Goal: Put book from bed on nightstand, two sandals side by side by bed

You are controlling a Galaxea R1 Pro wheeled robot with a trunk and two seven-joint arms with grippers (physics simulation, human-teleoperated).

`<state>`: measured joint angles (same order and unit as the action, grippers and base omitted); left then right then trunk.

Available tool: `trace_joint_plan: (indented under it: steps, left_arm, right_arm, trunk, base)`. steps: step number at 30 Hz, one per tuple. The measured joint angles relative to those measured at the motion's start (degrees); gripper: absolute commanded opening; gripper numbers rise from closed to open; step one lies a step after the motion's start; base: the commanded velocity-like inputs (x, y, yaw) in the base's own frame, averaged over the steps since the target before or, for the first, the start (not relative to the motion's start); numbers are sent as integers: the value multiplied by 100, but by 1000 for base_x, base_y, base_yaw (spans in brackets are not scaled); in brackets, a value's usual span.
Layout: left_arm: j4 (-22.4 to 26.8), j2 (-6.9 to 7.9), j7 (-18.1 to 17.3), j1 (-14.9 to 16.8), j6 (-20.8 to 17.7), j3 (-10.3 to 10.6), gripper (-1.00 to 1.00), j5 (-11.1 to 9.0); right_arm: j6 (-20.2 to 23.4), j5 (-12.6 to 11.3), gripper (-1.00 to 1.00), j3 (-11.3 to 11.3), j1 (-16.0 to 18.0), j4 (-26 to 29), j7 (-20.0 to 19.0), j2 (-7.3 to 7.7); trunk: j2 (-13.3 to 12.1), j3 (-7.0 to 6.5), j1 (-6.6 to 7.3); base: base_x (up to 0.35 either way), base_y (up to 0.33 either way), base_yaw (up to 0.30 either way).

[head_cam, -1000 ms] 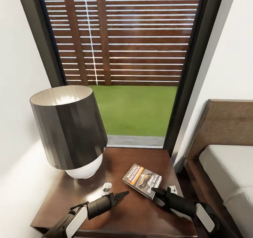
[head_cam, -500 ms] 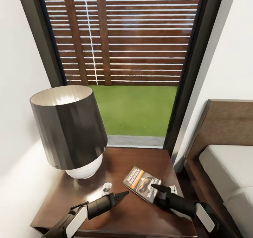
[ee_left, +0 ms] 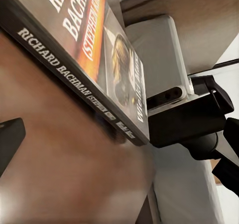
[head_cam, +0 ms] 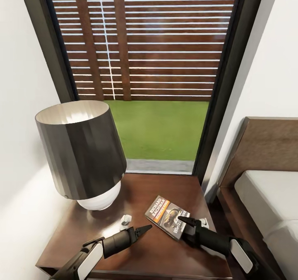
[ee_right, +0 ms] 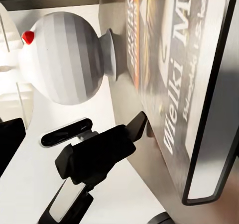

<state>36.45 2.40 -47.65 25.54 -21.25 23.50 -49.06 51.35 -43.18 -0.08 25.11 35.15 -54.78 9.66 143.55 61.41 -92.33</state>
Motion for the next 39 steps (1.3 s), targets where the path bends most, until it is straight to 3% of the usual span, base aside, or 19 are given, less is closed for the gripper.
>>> trace_joint_plan:
  steps: [39]
  left_arm:
    - [0, 0, 1, 0, -5, 5, 100, 0]
  right_arm:
    - [1, -1, 100, 0, 0, 1, 1, 0]
  trunk:
    - [0, 0, 0]
  base:
    - [-53, 0, 0]
